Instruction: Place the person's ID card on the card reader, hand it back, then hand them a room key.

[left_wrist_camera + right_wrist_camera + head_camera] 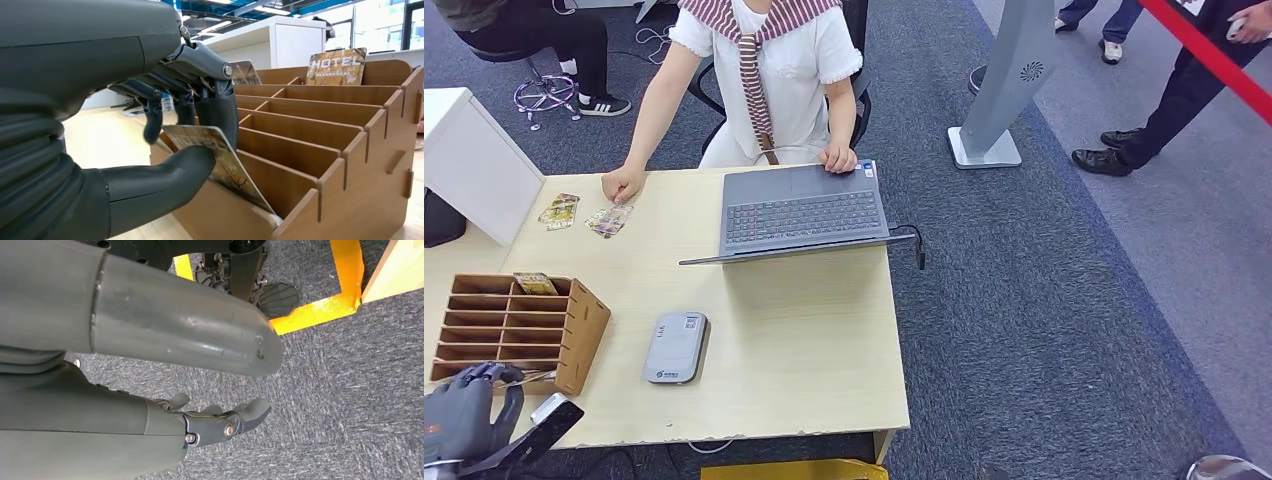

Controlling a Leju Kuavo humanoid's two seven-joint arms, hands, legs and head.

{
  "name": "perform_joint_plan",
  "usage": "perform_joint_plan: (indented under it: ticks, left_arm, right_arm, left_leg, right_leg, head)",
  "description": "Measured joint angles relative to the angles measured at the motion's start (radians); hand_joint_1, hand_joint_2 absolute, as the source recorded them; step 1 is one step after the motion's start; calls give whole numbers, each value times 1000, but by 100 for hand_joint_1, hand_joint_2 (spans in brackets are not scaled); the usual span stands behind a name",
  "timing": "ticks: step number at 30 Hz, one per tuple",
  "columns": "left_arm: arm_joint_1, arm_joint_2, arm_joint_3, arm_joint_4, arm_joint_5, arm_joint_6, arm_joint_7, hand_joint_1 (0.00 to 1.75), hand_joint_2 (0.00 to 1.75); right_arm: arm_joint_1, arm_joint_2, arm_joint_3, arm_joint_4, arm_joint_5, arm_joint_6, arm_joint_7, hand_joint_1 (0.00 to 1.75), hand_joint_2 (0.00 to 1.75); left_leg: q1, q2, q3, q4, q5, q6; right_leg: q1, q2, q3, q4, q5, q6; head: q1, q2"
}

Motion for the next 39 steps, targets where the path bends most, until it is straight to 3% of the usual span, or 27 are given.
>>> perform_joint_plan:
  ticks: [14,20,26,32,39]
  left_arm:
    - [0,0,0,0,1,4,-1,175,175]
    - [12,-1,0,-16,-20,62,-11,175,175]
    - [66,-9,0,-136,-71,150,-24,175,175]
    - [110,-11,0,-278,-110,165,-20,175,175]
    - [121,-11,0,-355,-118,181,-21,175,175]
  right_arm:
    - [1,0,0,0,0,8,-1,0,0]
    - [1,0,0,0,0,8,-2,0,0]
    - [1,0,0,0,-1,8,-6,0,0]
    - [1,0,0,0,-4,8,-8,0,0]
    - [1,0,0,0,-3,11,-8,0,0]
  left_leg:
    - [0,0,0,0,0,0]
    - [0,0,0,0,0,0]
    - [0,0,0,0,0,0]
    - [0,0,0,0,0,0]
    - [0,0,0,0,0,0]
  right_leg:
    - [0,0,0,0,0,0]
    - [0,0,0,0,0,0]
    - [0,0,0,0,0,0]
    - [0,0,0,0,0,0]
    - [0,0,0,0,0,0]
  head:
    - [0,0]
    - [0,0]
    - [0,0]
    - [0,0]
    - [0,0]
